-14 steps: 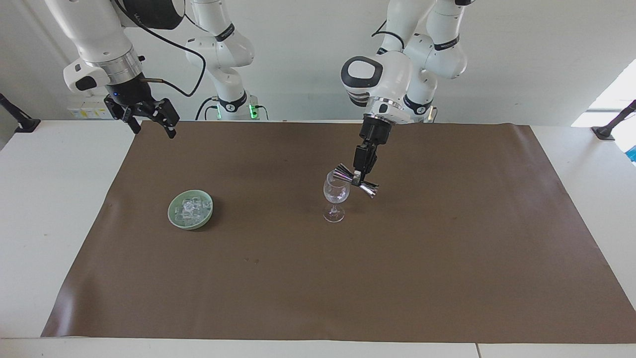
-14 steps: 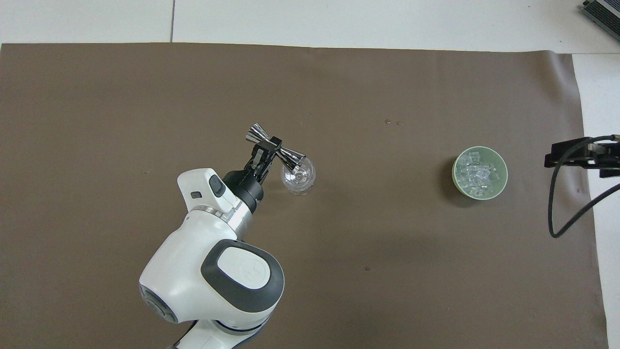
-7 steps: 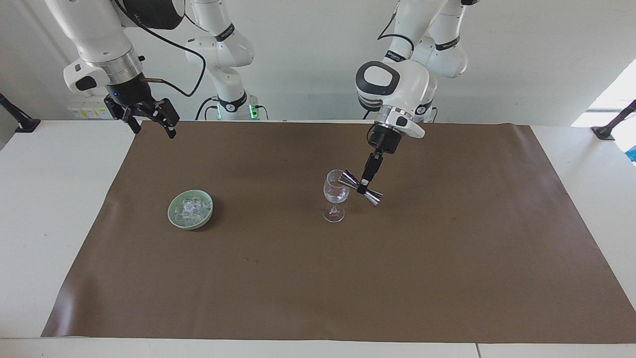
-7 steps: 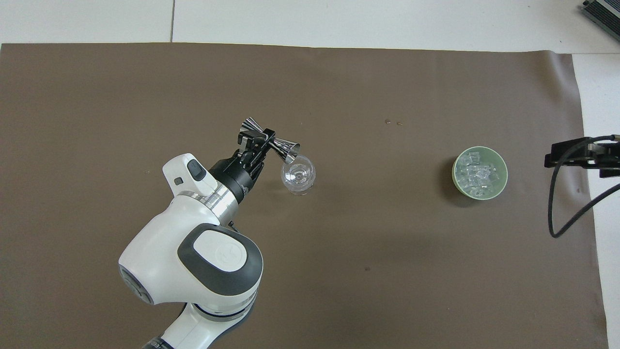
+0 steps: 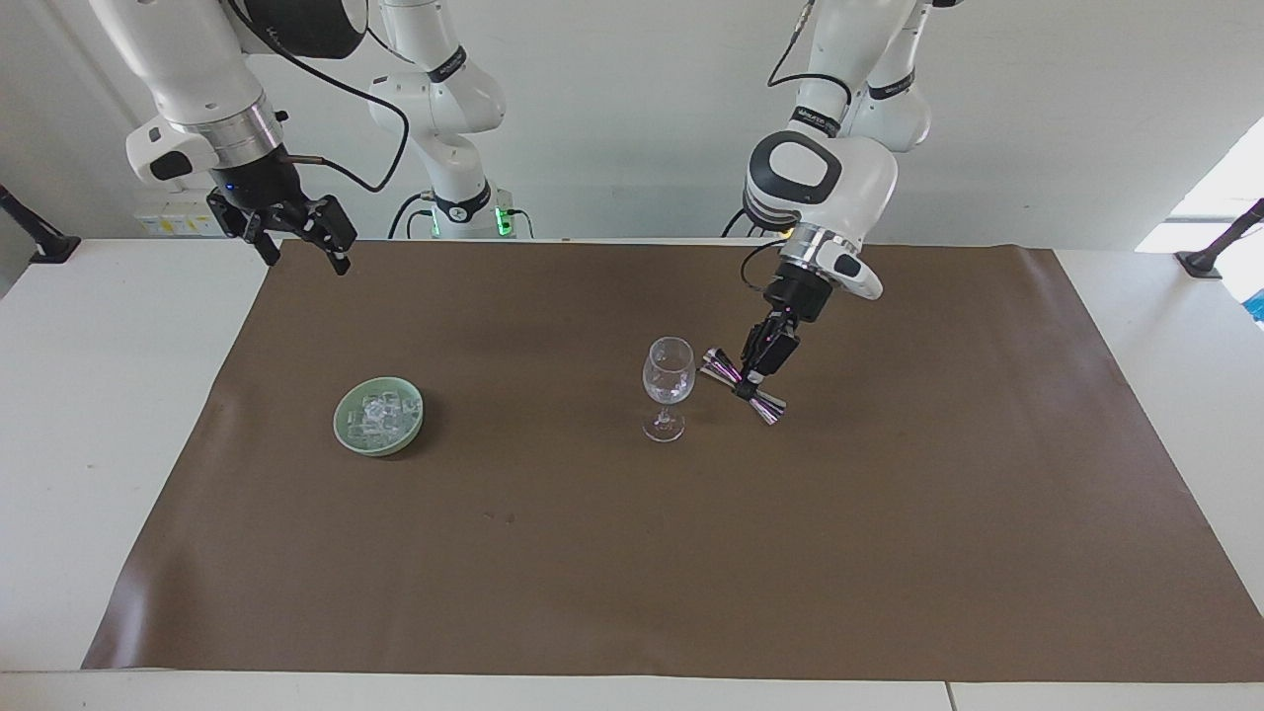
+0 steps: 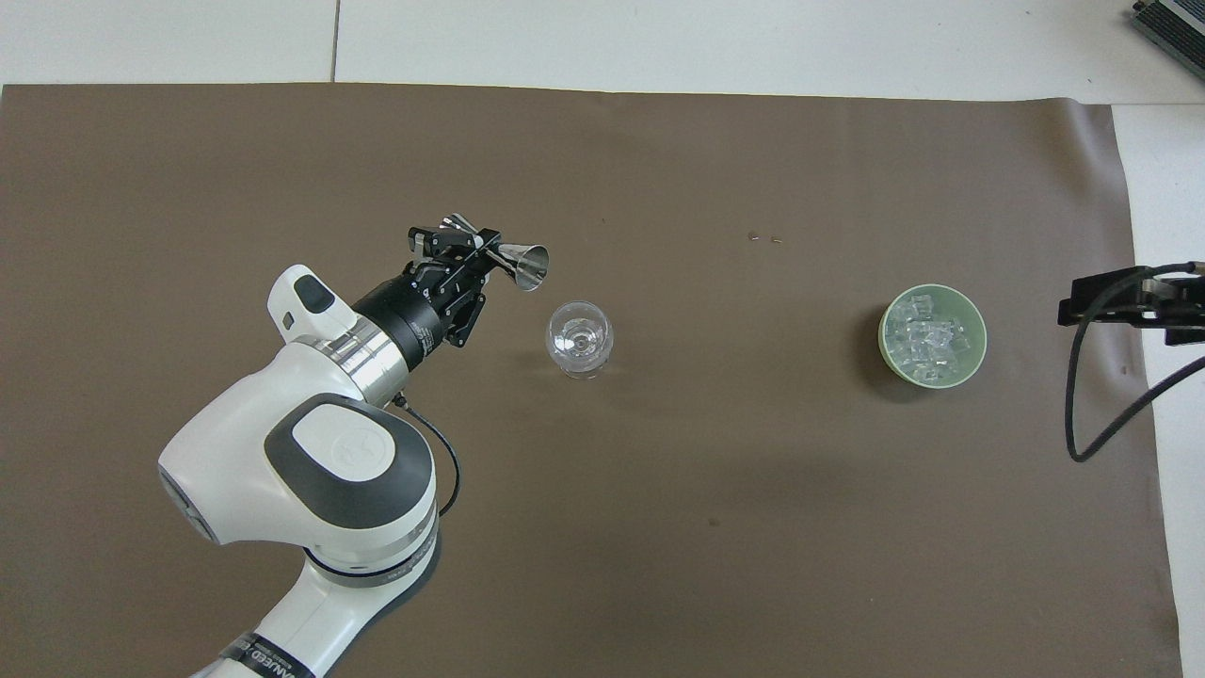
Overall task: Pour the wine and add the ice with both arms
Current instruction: 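Turn the silver cup upright and carry it back with the left gripper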
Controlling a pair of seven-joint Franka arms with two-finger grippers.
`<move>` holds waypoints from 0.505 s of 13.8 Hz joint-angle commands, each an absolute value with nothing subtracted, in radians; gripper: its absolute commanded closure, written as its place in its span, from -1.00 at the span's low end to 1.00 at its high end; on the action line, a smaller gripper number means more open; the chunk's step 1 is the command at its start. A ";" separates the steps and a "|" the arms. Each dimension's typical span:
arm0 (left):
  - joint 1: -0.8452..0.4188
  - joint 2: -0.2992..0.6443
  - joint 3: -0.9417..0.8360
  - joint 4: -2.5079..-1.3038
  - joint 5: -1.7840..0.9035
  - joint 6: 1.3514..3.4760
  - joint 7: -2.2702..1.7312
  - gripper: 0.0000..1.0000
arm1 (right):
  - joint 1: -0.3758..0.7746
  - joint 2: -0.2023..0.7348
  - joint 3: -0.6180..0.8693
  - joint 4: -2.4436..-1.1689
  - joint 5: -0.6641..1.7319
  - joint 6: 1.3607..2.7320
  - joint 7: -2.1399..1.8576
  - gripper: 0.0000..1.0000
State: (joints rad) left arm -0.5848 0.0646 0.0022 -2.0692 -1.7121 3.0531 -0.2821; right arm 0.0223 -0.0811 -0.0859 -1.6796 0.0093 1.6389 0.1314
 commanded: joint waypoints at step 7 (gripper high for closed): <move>-0.394 0.008 -0.002 -2.152 -1.721 2.833 -0.442 1.00 | 0.021 -0.100 -0.081 -1.700 0.005 1.638 0.147 -1.00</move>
State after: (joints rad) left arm -0.4317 0.0442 0.0051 -2.1200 -1.7129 2.8783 -0.4046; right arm 0.0223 -0.0811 -0.0859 -1.6796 0.0093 1.6389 0.1314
